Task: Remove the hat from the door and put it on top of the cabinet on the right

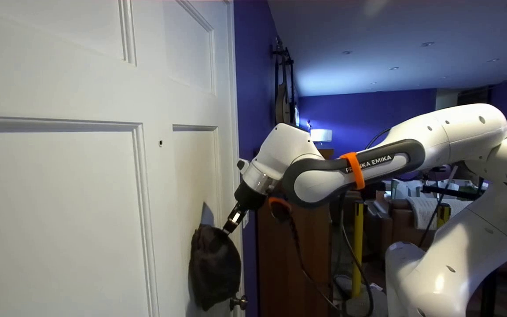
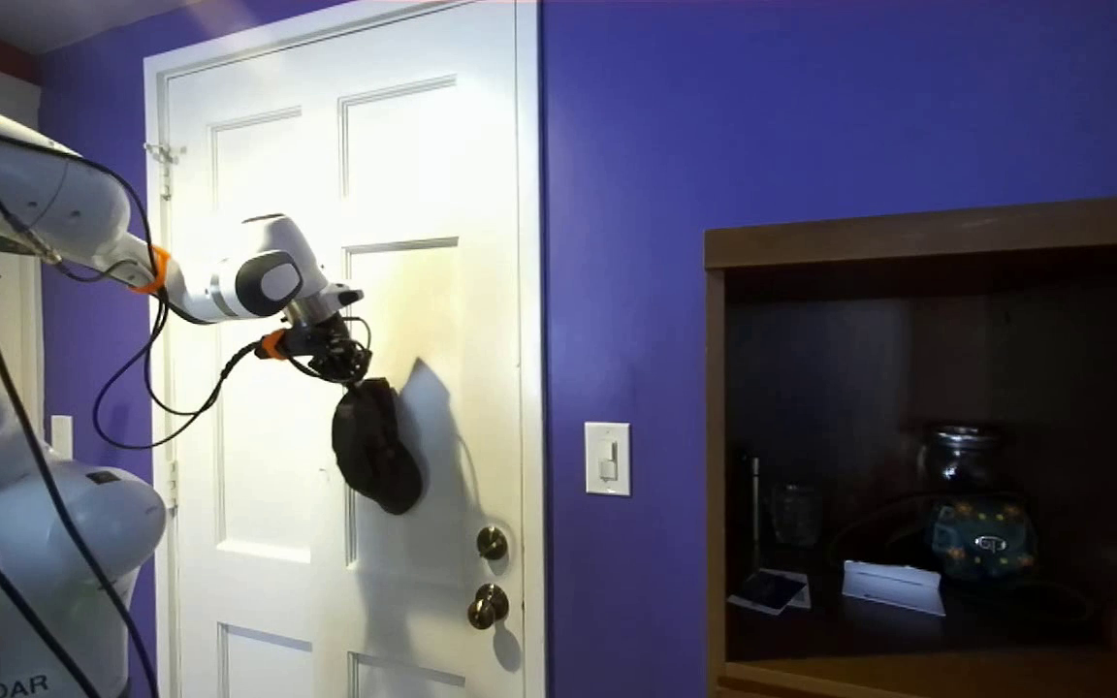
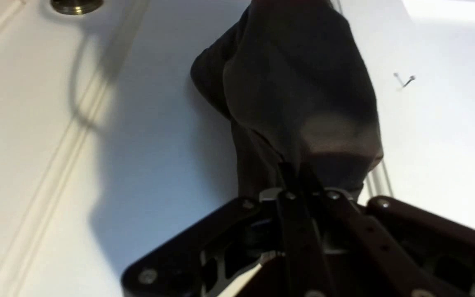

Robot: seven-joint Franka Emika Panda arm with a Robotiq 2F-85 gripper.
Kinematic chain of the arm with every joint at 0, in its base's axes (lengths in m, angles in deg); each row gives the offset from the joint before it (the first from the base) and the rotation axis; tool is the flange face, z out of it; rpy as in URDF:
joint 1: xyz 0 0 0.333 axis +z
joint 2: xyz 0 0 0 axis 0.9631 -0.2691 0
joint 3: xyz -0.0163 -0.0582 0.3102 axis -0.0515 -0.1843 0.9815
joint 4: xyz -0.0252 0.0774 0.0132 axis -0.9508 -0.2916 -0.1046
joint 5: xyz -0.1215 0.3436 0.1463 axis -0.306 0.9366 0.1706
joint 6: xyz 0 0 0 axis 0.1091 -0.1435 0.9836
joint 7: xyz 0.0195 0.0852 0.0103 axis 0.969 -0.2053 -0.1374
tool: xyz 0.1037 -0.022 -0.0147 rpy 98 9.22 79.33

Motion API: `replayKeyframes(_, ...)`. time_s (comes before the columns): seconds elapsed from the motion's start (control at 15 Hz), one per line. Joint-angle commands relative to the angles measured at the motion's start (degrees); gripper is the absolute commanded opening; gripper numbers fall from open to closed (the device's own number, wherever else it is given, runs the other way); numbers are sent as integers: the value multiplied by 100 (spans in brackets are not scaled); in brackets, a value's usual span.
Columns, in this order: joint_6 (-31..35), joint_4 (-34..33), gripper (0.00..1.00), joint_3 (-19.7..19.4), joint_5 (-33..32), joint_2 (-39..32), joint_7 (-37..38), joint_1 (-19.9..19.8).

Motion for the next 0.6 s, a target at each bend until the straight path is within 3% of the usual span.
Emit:
replayKeyframes(0.0,-350,-173,1,65,-519,425,378,-502)
replayKeyframes(0.2,-360,-190,1,23,-719,664,604,-839)
replayKeyframes(0.27,-257,-182,5,-52,-580,443,397,-603)
replayKeyframes(0.53,-261,-181,5,-56,-631,579,470,-743)
